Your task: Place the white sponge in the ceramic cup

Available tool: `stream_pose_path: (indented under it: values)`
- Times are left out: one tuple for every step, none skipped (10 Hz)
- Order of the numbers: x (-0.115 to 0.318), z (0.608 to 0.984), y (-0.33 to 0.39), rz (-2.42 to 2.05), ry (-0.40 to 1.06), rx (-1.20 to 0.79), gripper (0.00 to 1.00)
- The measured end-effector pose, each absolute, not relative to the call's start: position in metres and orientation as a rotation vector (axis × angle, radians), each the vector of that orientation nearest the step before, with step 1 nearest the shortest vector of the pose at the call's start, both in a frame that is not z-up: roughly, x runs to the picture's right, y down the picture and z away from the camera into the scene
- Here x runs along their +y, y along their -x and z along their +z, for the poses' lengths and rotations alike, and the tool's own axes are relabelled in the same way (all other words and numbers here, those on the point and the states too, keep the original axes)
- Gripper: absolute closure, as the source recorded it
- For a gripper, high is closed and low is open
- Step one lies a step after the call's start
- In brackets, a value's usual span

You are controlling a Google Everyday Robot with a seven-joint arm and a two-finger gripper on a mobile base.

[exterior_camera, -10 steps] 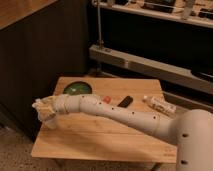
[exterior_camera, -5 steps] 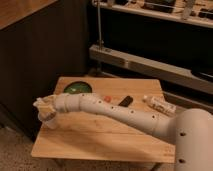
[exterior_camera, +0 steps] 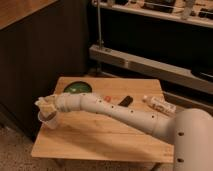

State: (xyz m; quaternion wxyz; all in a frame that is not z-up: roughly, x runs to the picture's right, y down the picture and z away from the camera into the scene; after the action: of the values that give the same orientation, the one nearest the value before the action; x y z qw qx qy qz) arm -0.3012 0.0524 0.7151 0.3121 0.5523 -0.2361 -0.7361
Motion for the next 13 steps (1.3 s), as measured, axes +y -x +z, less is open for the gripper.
stream_pose_path:
  values:
    - [0.053,0.717,0.301,-1.938,-1.455,-0.632,0.9]
    - [0.054,0.717,0.301,-1.937,-1.454,-0.637,0.9]
    - [0.054,0.718,0.302,-1.947,-1.45,-0.642,0.9]
    - [0.055,0.718,0.302,-1.954,-1.446,-0.648,0.9]
    - [0.056,0.719,0.303,-1.959,-1.44,-0.666,0.84]
    - [0.057,0.72,0.305,-1.96,-1.438,-0.681,0.75]
    - [0.055,0.718,0.303,-1.96,-1.441,-0.671,0.65]
    - [0.052,0.716,0.299,-1.961,-1.442,-0.661,0.54]
    - [0.05,0.716,0.297,-1.961,-1.438,-0.658,0.48]
    - [0.052,0.715,0.3,-1.961,-1.438,-0.668,0.46]
    - [0.052,0.714,0.3,-1.962,-1.436,-0.669,0.46]
    - [0.05,0.714,0.298,-1.961,-1.434,-0.666,0.46]
    - [0.048,0.713,0.294,-1.961,-1.431,-0.664,0.46]
